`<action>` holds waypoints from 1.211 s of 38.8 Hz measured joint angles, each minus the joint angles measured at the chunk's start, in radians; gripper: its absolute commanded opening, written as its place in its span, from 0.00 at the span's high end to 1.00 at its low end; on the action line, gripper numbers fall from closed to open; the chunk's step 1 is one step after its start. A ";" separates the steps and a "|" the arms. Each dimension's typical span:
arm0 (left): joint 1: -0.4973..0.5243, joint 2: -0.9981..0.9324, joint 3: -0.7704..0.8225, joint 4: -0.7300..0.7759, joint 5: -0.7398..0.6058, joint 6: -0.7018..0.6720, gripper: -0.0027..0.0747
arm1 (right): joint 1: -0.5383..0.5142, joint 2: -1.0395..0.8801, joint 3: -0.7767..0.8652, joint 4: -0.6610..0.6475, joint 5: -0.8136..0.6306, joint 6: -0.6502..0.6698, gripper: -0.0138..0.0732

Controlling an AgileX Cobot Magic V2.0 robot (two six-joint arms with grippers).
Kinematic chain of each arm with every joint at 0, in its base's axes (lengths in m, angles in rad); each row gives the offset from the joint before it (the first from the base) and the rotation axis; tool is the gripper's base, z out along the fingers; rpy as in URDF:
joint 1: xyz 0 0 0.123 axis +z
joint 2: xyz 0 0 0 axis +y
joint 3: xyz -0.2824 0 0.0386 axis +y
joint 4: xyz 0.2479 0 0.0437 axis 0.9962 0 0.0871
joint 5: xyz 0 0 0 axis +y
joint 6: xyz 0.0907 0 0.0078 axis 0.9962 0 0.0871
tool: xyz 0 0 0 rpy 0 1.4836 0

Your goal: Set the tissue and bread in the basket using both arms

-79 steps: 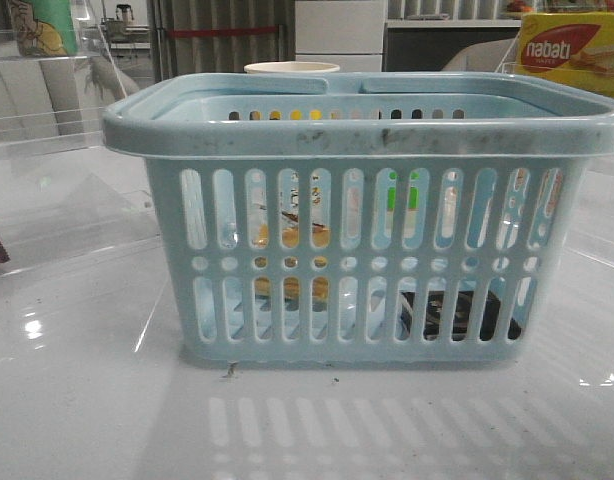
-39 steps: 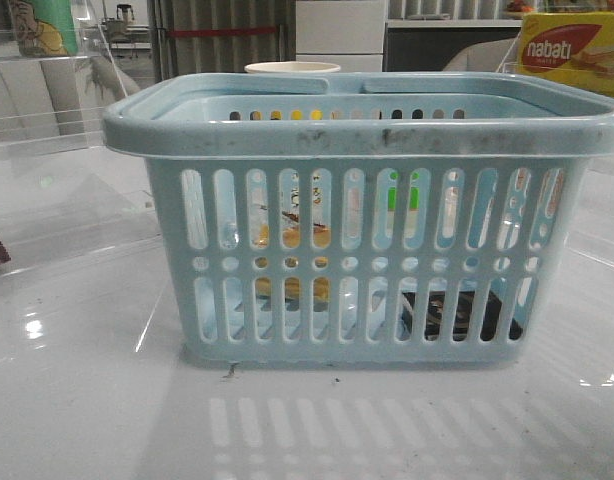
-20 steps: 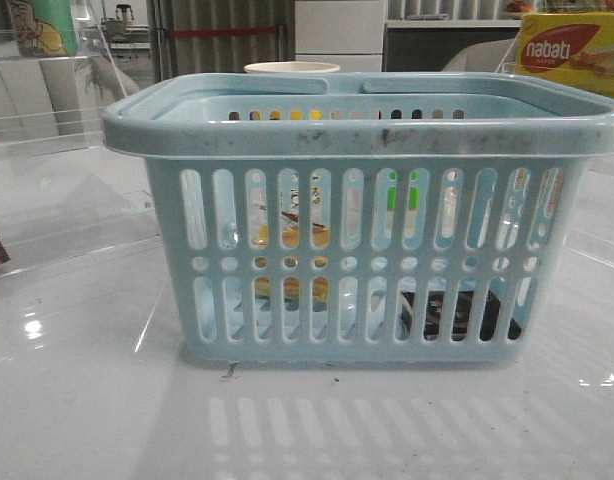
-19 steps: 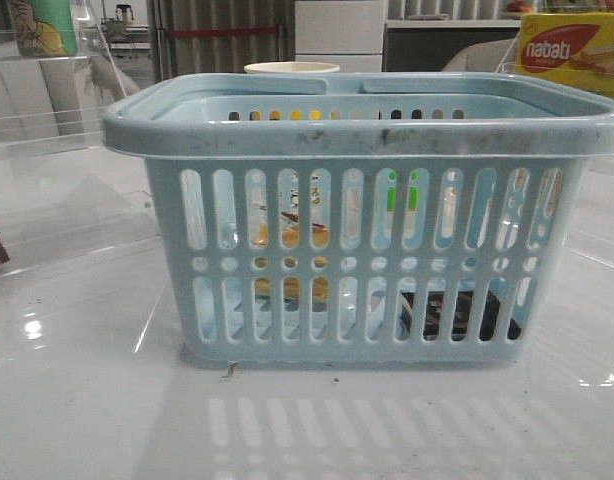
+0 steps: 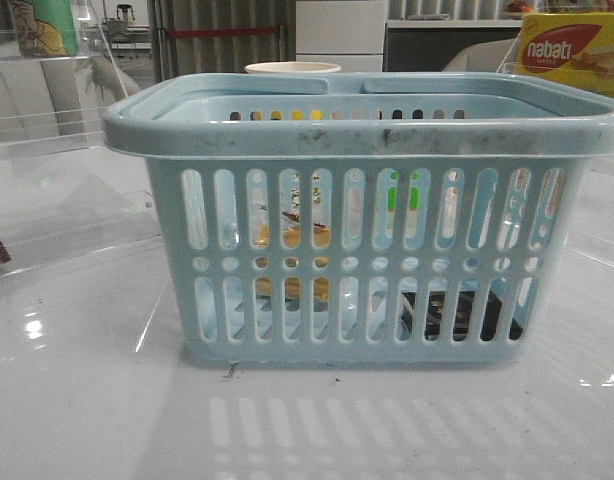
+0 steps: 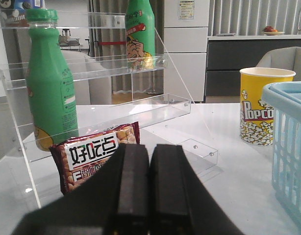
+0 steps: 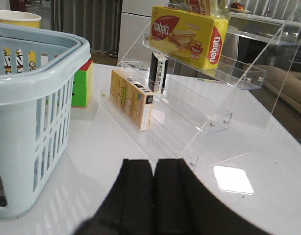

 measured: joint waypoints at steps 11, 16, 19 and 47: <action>0.000 0.000 0.000 0.000 0.000 0.000 0.85 | 0.016 0.000 0.000 0.020 -0.033 0.000 0.78; 0.000 0.000 0.000 0.000 0.000 0.000 0.85 | 0.044 -0.001 0.000 0.029 -0.041 0.000 0.78; 0.000 0.000 0.000 0.000 0.000 0.000 0.85 | 0.059 -0.001 0.000 0.035 -0.041 0.000 0.78; 0.000 0.000 0.000 0.000 0.000 0.000 0.85 | 0.066 -0.001 0.000 0.091 -0.045 0.000 0.78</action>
